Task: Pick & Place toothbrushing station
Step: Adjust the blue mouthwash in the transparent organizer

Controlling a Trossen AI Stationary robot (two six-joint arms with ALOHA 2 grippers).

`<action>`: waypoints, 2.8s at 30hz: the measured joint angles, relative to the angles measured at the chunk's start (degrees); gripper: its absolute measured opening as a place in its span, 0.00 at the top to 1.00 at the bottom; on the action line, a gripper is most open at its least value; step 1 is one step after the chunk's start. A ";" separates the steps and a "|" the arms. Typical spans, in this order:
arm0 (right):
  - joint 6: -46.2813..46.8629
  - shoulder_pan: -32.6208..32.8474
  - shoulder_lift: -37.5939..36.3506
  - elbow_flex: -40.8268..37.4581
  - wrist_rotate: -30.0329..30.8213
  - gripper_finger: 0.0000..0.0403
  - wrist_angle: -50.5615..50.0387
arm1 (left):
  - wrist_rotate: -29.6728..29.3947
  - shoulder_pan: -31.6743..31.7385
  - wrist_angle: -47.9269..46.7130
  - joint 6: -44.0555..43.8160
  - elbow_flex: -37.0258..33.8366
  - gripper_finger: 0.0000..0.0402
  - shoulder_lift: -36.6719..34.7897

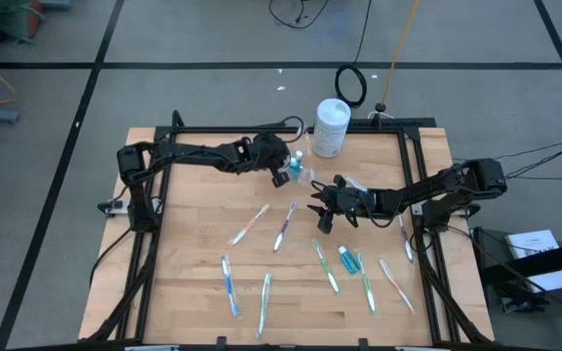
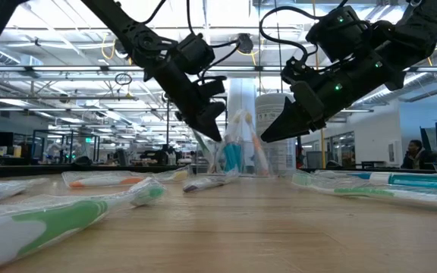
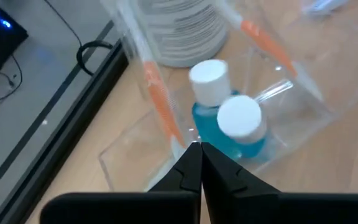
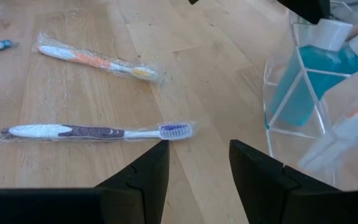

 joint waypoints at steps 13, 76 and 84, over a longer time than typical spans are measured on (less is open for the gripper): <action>0.00 0.00 0.00 0.00 0.00 0.60 -0.01 | 3.42 -0.12 2.60 0.67 0.00 0.98 -0.15; -0.02 -1.40 0.00 0.00 0.02 0.60 -0.50 | 1.95 -0.03 9.18 5.65 0.17 0.99 3.78; -0.32 -1.47 0.00 0.00 0.02 0.60 -0.48 | -3.15 -1.46 6.41 5.64 0.11 0.99 2.46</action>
